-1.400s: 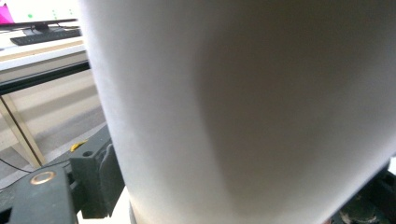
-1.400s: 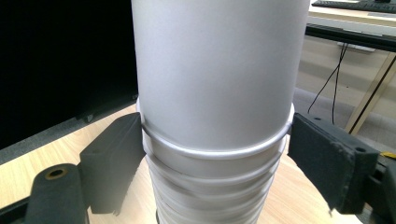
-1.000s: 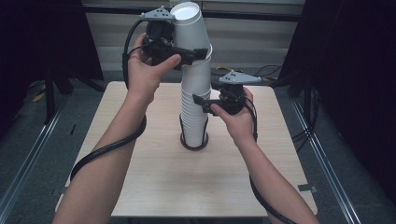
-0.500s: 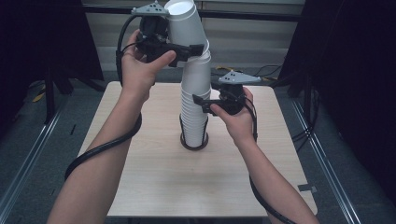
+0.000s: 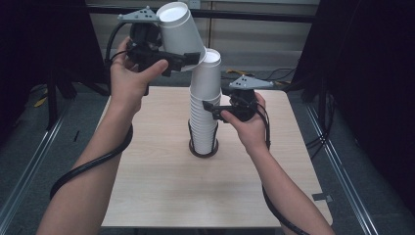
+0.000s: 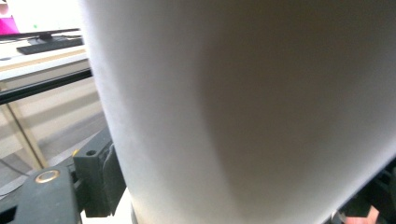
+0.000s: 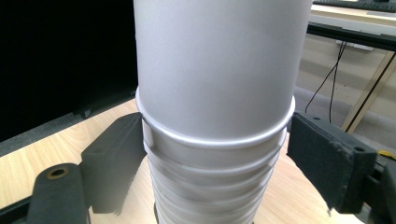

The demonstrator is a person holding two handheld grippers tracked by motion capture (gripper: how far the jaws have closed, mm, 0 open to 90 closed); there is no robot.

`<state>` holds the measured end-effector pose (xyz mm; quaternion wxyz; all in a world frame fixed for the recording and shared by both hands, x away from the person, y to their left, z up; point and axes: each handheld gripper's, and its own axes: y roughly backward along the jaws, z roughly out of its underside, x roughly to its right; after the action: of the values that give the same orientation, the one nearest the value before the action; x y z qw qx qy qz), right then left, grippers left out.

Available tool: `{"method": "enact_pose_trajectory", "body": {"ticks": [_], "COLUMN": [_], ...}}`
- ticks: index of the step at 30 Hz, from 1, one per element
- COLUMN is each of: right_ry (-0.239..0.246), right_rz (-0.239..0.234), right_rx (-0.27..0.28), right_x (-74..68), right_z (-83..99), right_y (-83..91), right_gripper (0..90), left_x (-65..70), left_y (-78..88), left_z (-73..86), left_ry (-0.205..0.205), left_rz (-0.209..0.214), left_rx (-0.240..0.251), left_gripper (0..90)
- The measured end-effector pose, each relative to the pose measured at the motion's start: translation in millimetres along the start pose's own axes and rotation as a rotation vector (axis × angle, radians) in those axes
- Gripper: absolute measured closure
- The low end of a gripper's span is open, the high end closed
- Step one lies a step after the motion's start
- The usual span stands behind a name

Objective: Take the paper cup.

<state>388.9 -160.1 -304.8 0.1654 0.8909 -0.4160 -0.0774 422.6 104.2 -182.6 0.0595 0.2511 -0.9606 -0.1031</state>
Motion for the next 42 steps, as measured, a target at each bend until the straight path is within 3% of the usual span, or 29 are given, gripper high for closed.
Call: {"method": "enact_pose_trajectory", "body": {"ticks": [5, 12, 15, 19, 21, 25, 28, 31, 33, 37, 38, 42], "right_ry": [0.010, 0.019, 0.028, 0.031, 0.041, 0.064, 0.125, 0.122, 0.115, 0.152, 0.156, 0.188], "right_rz": [-0.006, -0.016, -0.029, -0.050, -0.057, -0.107, -0.114, -0.165, -0.196, -0.233, -0.244, -0.279], "right_rx": [-0.007, -0.009, -0.013, -0.019, -0.030, -0.056, -0.081, -0.088, -0.095, -0.122, -0.128, -0.155], "right_x": [0.7, 0.3, 0.5, 1.8, 1.9, 1.1, -2.5, -4.3, -5.2, -8.8, -9.7, -13.7], "right_z": [2.4, 5.5, 7.2, 11.9, 15.3, 23.9, 30.3, 37.5, 42.3, 49.8, 51.5, 57.2], "right_y": [0.4, 4.7, 8.7, 15.0, 18.1, 21.9, 24.2, 25.7, 26.1, 28.1, 28.5, 29.9], "right_gripper": [18.5, 18.5, 18.2, 18.2, 18.2, 18.2, 18.2, 18.3, 18.2, 18.3, 18.3, 18.2], "left_x": [-2.2, -5.1, -3.7, -5.4, -6.5, -4.5, -1.3, 0.7, 4.1, 11.0, 11.2, 16.5], "left_y": [11.9, 25.7, 28.4, 29.9, 30.9, 28.7, 27.3, 25.9, 22.1, 15.6, 14.3, 7.6], "left_z": [13.6, 47.6, 61.8, 76.9, 91.1, 109.1, 119.5, 126.1, 136.6, 148.3, 150.2, 158.0], "left_ry": [-0.006, -0.016, -0.039, -0.034, -0.030, -0.060, -0.080, -0.083, -0.093, -0.118, -0.141, -0.157], "left_rz": [0.002, 0.012, 0.006, 0.000, 0.009, 0.009, 0.011, 0.020, 0.031, 0.041, 0.050, 0.062], "left_rx": [-0.028, -0.102, -0.153, -0.199, -0.247, -0.328, -0.366, -0.390, -0.433, -0.504, -0.522, -0.564], "left_gripper": [16.0, 16.2, 16.3, 16.2, 16.3, 16.3, 16.3, 16.5, 16.6, 16.6, 16.6, 16.6]}}
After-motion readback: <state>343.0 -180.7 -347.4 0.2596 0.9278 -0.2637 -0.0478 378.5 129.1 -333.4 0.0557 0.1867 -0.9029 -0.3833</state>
